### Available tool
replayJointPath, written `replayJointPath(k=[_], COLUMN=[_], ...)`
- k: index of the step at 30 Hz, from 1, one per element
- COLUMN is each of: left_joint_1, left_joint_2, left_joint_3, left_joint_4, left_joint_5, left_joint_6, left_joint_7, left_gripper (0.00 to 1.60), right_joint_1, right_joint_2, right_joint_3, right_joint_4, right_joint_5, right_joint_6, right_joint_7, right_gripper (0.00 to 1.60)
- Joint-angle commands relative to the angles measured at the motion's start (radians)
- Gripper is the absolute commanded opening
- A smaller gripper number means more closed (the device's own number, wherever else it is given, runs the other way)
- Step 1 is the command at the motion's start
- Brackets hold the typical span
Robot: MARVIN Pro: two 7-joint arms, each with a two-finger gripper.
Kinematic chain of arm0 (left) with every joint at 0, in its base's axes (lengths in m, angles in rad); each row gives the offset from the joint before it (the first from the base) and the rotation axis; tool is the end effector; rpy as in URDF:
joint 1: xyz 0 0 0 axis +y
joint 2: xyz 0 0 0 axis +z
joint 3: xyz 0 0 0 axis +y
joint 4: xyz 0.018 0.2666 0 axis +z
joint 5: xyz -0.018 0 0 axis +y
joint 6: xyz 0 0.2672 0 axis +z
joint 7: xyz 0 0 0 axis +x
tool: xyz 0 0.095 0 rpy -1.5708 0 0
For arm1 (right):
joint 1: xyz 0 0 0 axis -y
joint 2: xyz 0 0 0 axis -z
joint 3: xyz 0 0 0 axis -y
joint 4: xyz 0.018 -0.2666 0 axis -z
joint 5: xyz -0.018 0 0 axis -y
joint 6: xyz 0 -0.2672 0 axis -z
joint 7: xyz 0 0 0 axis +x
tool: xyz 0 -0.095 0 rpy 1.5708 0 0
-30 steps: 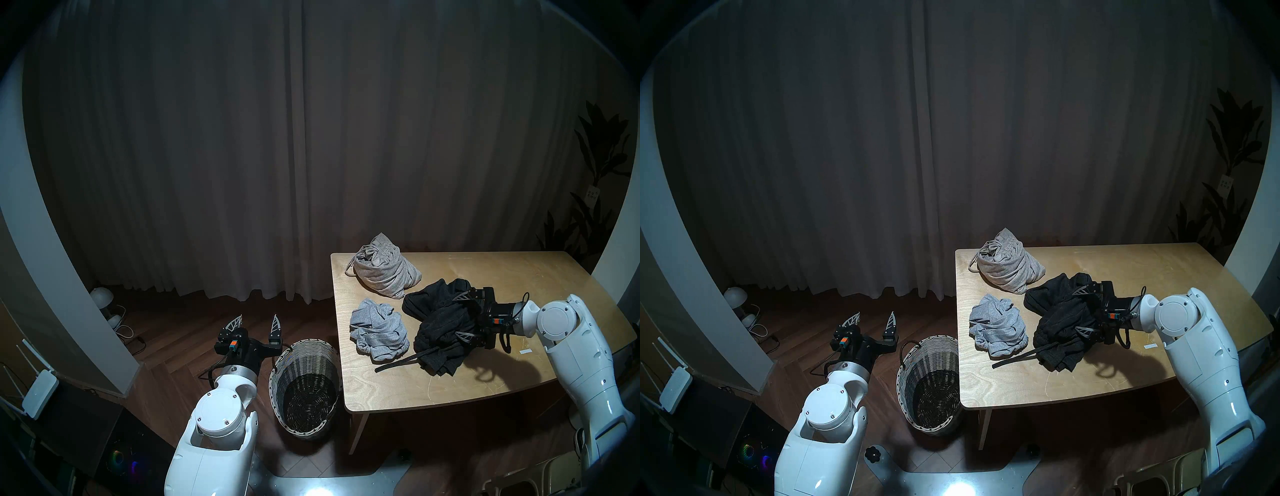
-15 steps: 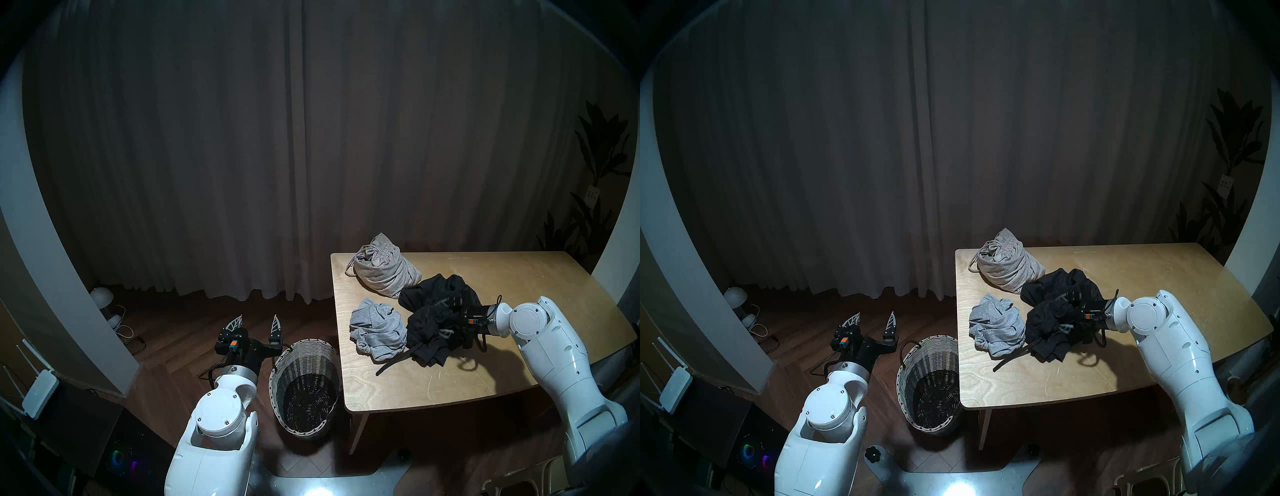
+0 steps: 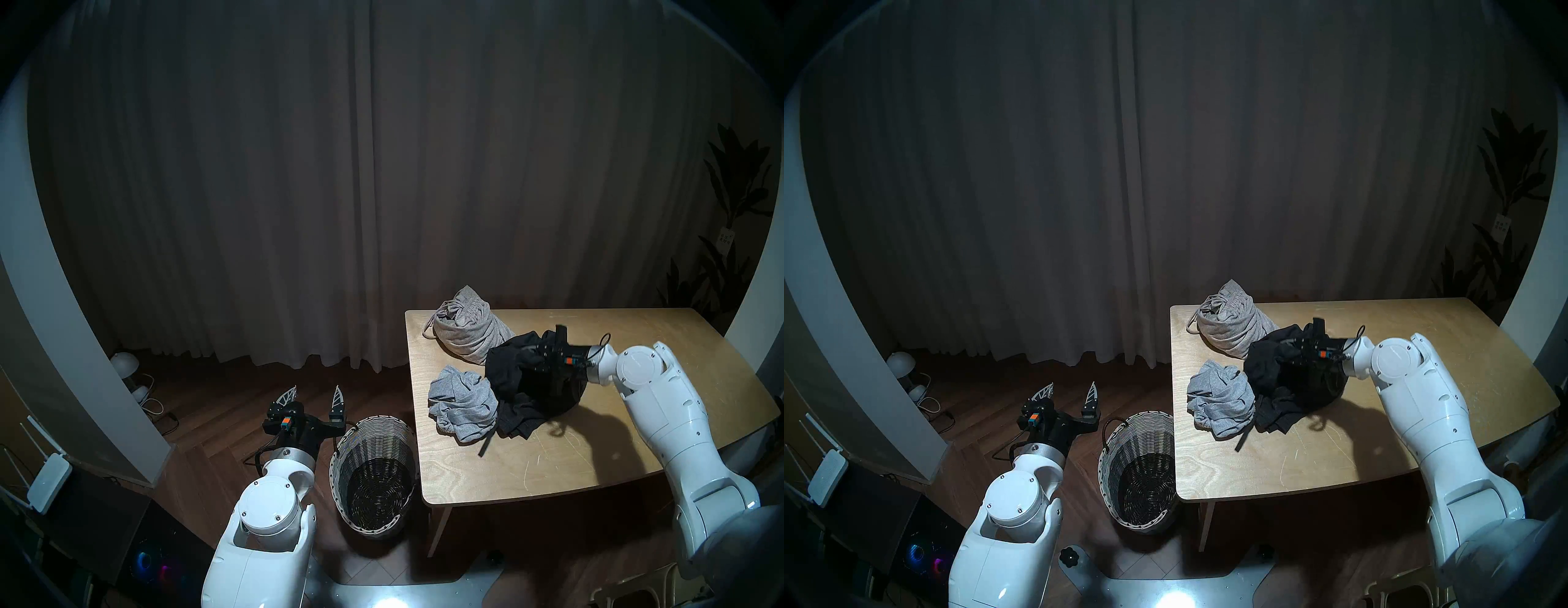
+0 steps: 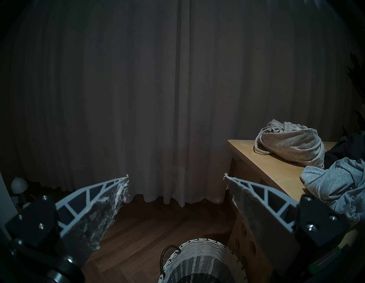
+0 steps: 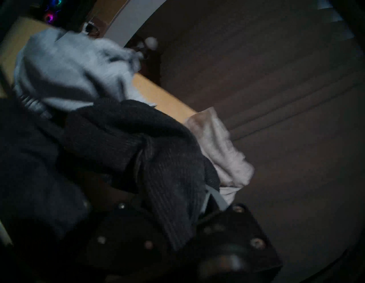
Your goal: Toss clothes into the laundry hamper
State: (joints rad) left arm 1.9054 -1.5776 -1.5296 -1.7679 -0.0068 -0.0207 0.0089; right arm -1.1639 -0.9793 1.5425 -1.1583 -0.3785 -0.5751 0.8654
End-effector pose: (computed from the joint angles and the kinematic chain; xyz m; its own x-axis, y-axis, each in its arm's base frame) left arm 0.2858 -0.0161 -0.3231 0.1169 0.0223 0.9929 -0.0269 -0.9993 0.0256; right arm 0.4308 -0.1537 -0.2357 -0.4176 0.7728 0.4778 0.5811 -0.1772 0.7943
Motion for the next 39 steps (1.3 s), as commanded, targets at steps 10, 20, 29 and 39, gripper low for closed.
replayJointPath(k=[10,20,29,39], left_joint_1=[-0.011,-0.012,-0.011,-0.008], left_joint_2=[0.0,0.0,0.0,0.0], left_joint_3=[-0.001,-0.001,0.0,0.0], left_joint_4=[-0.007,-0.004,0.005,0.02], left_joint_5=[0.0,0.0,0.0,0.0], left_joint_6=[-0.004,-0.005,-0.004,-0.002], left_joint_7=[0.0,0.0,0.0,-0.001], left_gripper=[1.6,1.6,1.6,1.6], right_joint_1=[0.17,0.27,0.36,0.437], right_joint_2=[-0.009,-0.145,-0.227,-0.251], right_joint_3=[0.196,0.135,0.083,0.102], right_joint_4=[-0.206,-0.346,-0.409,-0.474], right_joint_5=[0.24,0.346,0.361,0.377], right_joint_6=[-0.01,0.046,0.085,0.114], right_joint_7=[-0.077,-0.167,-0.23,-0.285], right_gripper=[0.0,0.0,0.0,0.0])
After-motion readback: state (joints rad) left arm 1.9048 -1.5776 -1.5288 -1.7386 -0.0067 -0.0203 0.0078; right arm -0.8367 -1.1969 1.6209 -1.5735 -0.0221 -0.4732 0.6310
